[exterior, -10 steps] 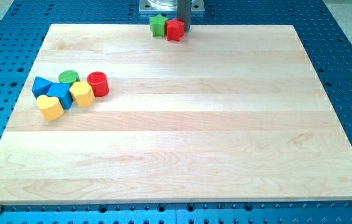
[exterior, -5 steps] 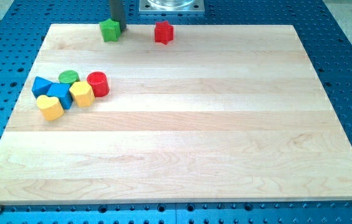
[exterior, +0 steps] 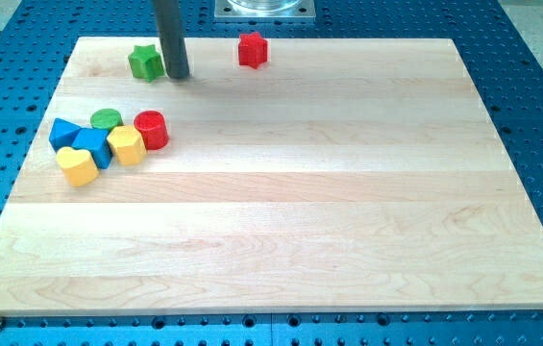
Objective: Push the stars towards the top left corner of the board
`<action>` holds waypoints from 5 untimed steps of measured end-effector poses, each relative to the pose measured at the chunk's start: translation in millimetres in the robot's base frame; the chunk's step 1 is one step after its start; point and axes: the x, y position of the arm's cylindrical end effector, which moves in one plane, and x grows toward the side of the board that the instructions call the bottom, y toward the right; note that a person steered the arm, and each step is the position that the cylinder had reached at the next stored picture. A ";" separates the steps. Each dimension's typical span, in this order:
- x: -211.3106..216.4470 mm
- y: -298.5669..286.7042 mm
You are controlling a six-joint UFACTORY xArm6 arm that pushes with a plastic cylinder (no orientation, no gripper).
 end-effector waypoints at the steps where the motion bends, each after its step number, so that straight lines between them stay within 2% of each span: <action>1: -23.3 -66.2; 3: 17.9 15.8; 4: 31.0 -76.9; 5: 29.7 -73.4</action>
